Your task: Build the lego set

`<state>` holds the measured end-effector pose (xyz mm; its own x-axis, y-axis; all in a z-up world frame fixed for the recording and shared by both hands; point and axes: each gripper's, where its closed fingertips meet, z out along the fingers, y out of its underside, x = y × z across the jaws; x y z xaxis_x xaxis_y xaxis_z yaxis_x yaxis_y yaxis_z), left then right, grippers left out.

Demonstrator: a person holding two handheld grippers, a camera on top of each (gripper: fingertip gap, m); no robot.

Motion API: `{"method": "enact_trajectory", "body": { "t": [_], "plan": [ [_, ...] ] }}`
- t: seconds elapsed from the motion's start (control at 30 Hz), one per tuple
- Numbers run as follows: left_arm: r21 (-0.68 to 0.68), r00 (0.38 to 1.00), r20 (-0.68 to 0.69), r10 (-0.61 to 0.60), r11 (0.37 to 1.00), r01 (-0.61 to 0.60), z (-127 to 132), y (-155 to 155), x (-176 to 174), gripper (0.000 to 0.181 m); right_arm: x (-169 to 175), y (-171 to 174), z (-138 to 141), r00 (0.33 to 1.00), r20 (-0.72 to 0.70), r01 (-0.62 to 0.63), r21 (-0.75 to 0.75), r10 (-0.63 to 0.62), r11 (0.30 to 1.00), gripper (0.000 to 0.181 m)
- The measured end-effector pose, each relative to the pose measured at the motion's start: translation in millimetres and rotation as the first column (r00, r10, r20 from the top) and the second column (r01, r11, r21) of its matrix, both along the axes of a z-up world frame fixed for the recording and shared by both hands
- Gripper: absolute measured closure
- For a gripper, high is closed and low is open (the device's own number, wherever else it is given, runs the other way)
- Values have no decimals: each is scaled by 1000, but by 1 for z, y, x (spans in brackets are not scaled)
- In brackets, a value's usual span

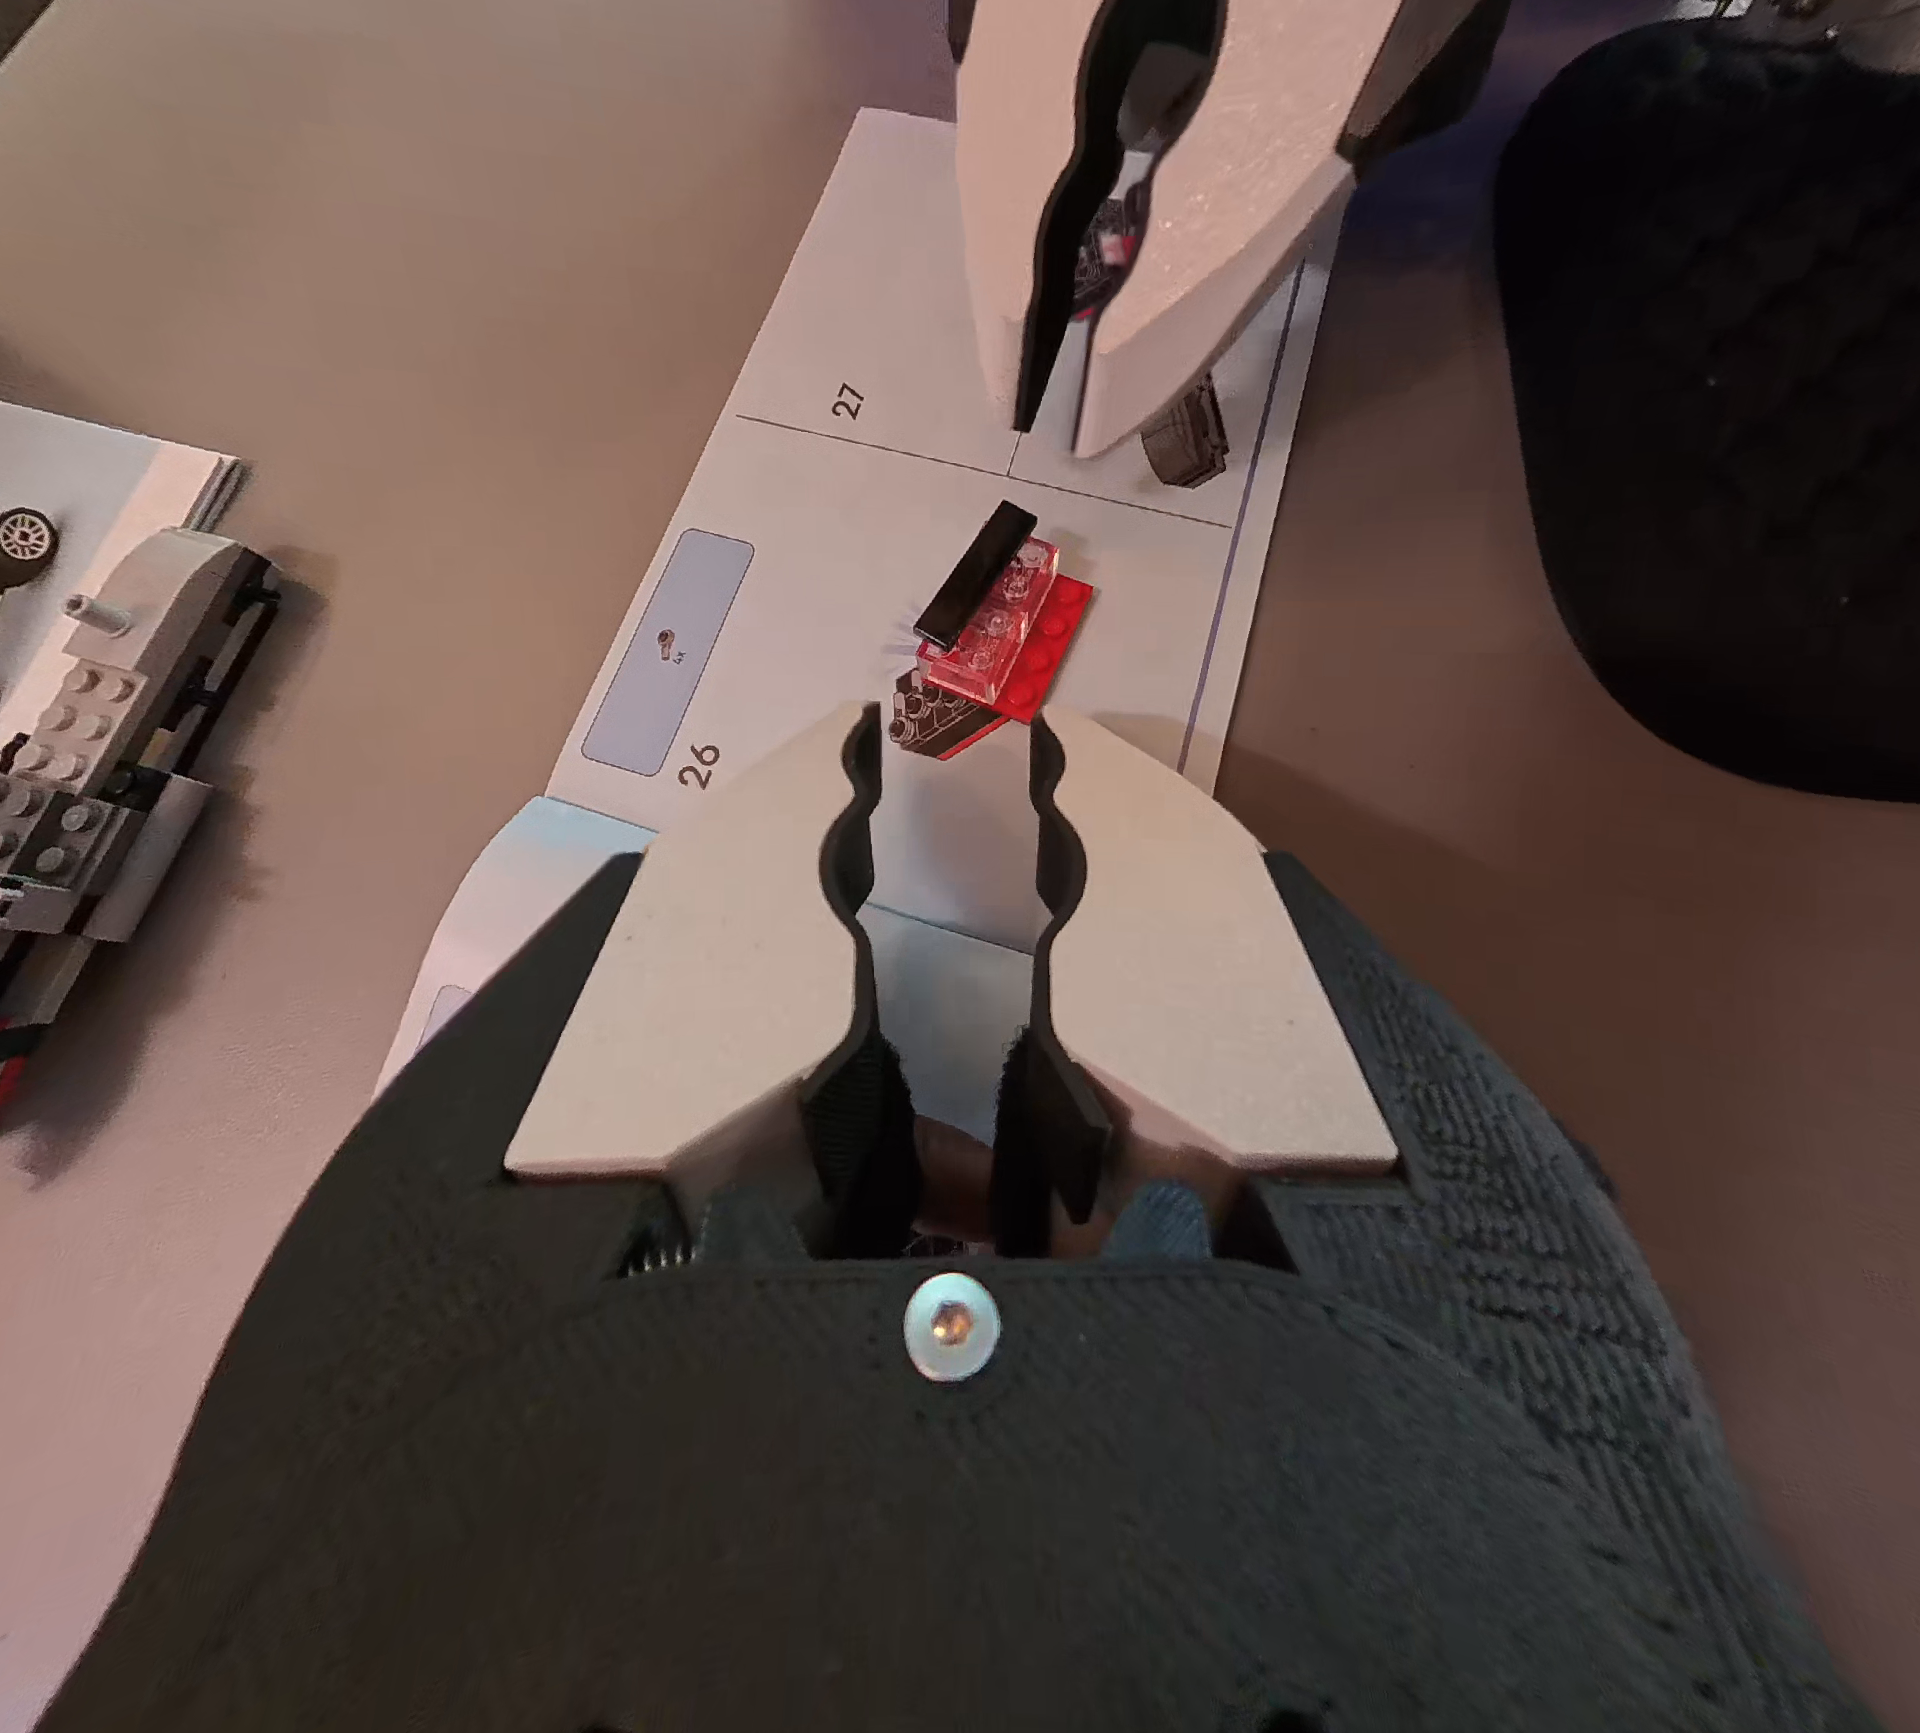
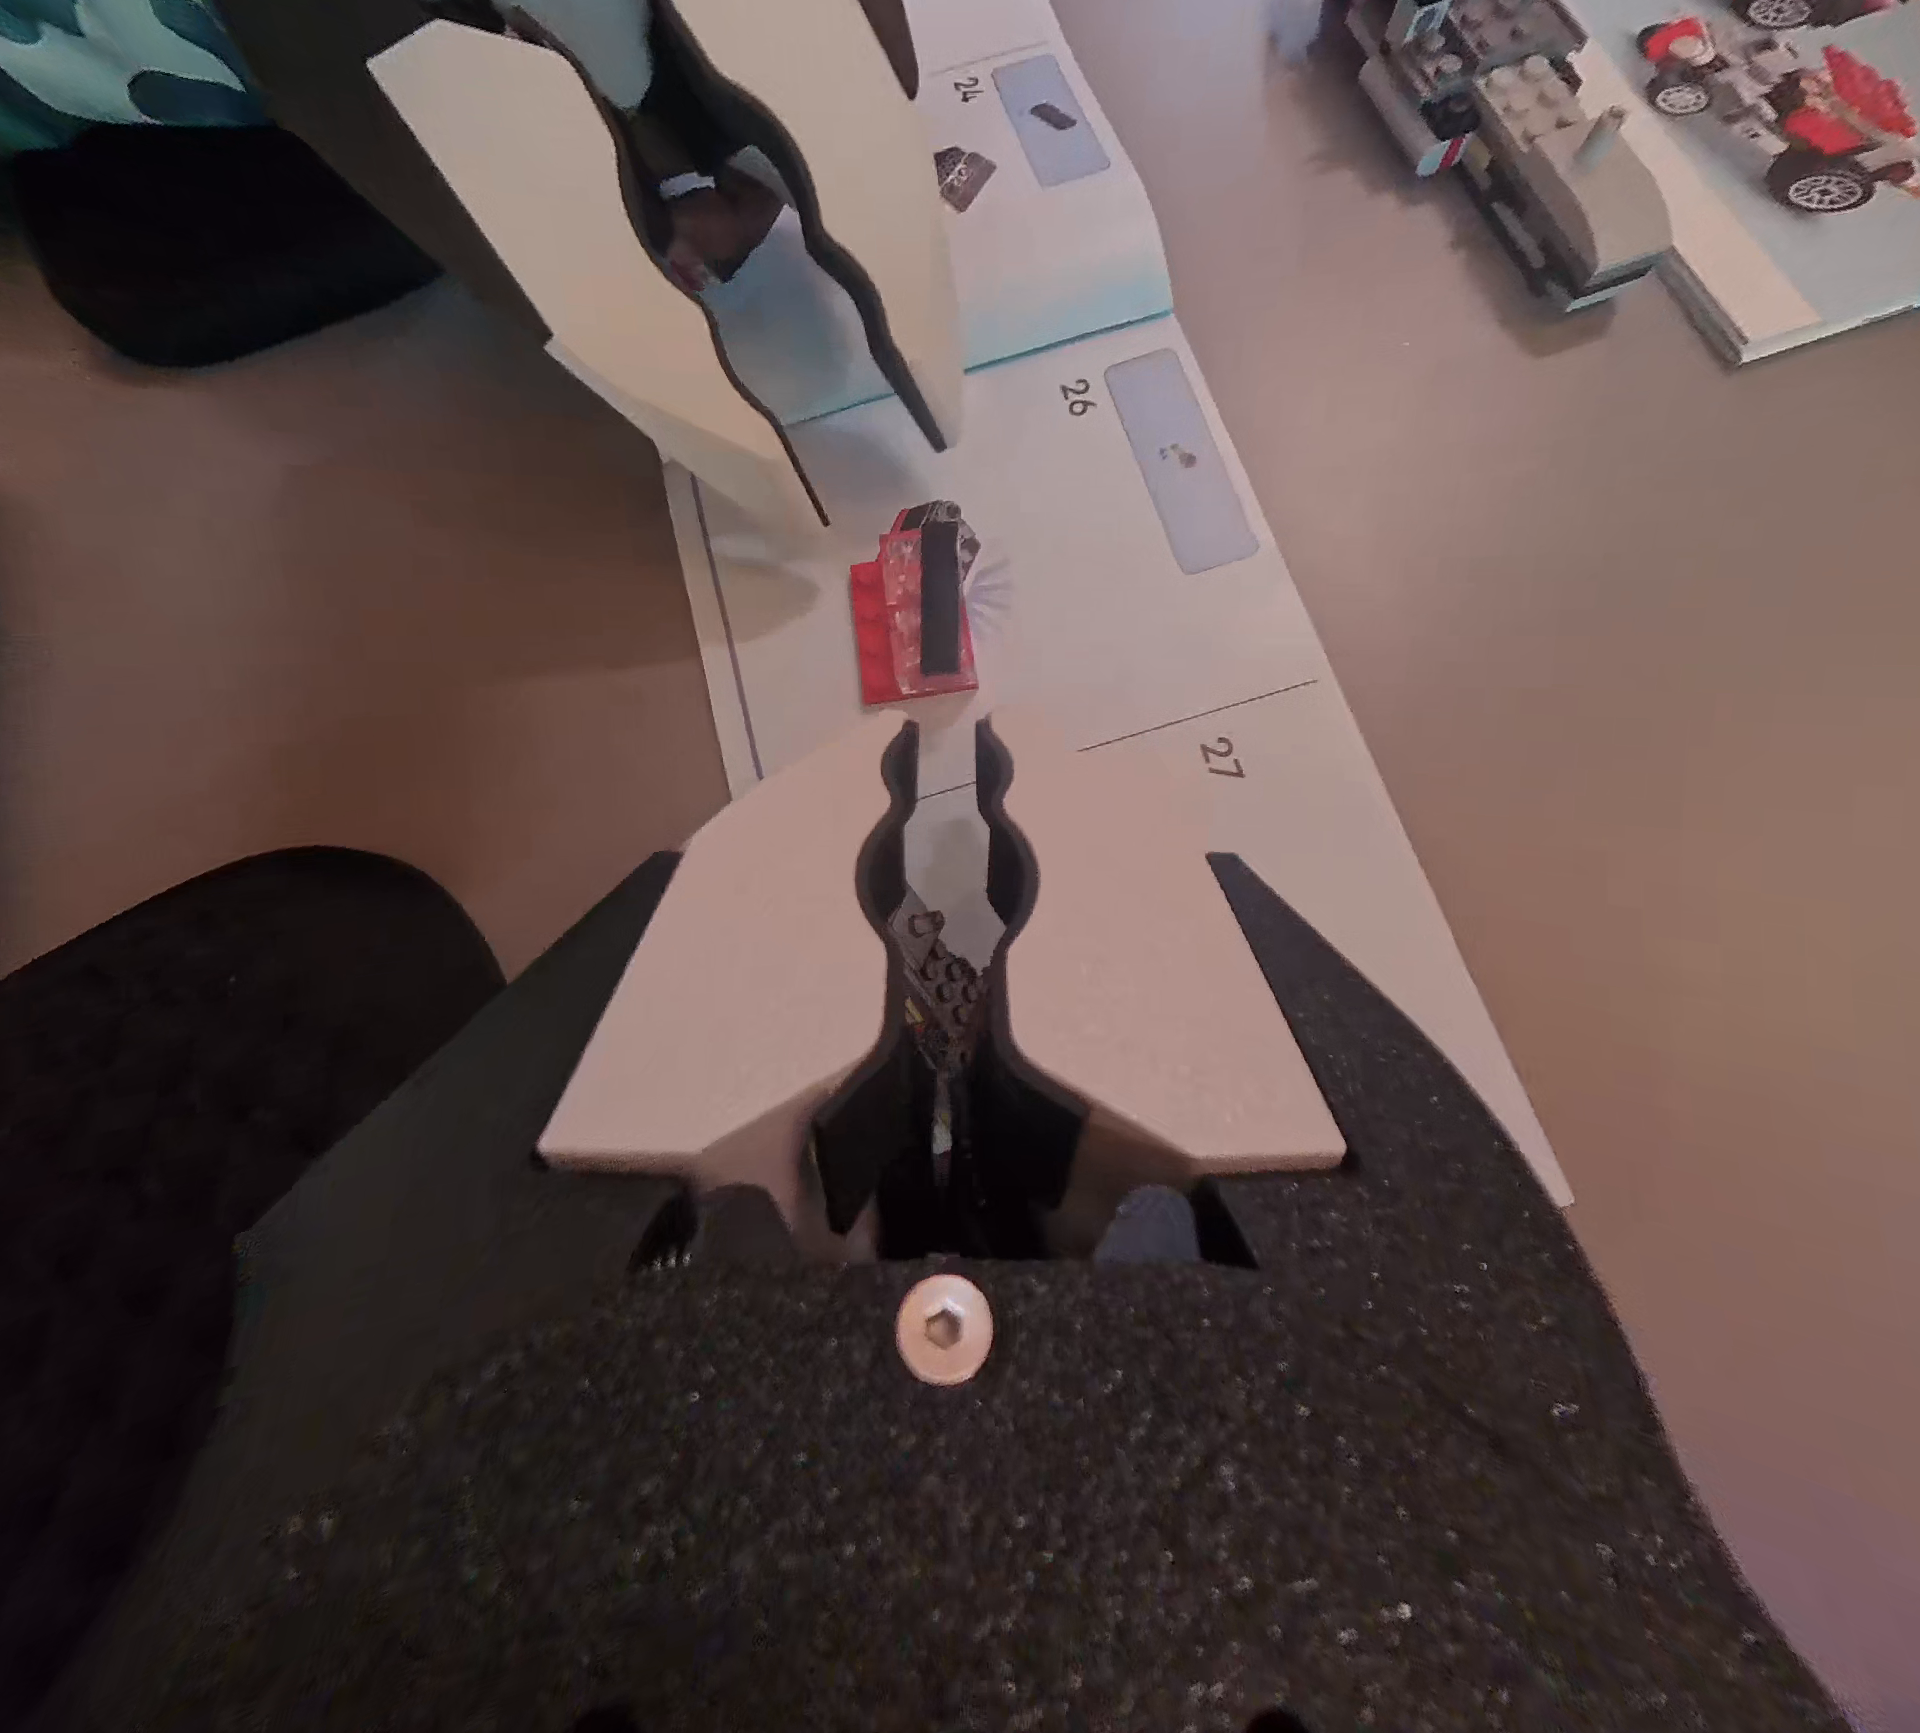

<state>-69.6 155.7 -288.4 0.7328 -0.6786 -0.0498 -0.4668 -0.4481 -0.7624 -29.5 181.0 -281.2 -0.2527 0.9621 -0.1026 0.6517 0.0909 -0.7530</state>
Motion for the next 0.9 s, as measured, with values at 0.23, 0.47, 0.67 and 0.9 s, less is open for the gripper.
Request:
{"method": "enact_trajectory", "body": {
  "t": [0.23, 0.47, 0.67, 0.9],
  "plan": [
    [51, 1000, 1, 4, 999, -4, 4, 3, -2, 151, -2, -1, 2, 999, -38, -8, -4, 8, 1000, 159],
    [48, 1000, -2, -7, 999, 7, 3, 2, -1, 144, -4, 0, -1, 999, -47, -14, 12, 15, 1000, 162],
    [41, 1000, -7, -21, 999, 22, 1, 0, 1, 139, -2, 2, -2, 999, -43, -6, 1, 6, 1000, 164],
    [37, 1000, 26, -13, 999, 12, 3, 0, -1, 138, 3, 0, -3, 999, -39, -20, -41, 19, 999, 158]
  ]
}}
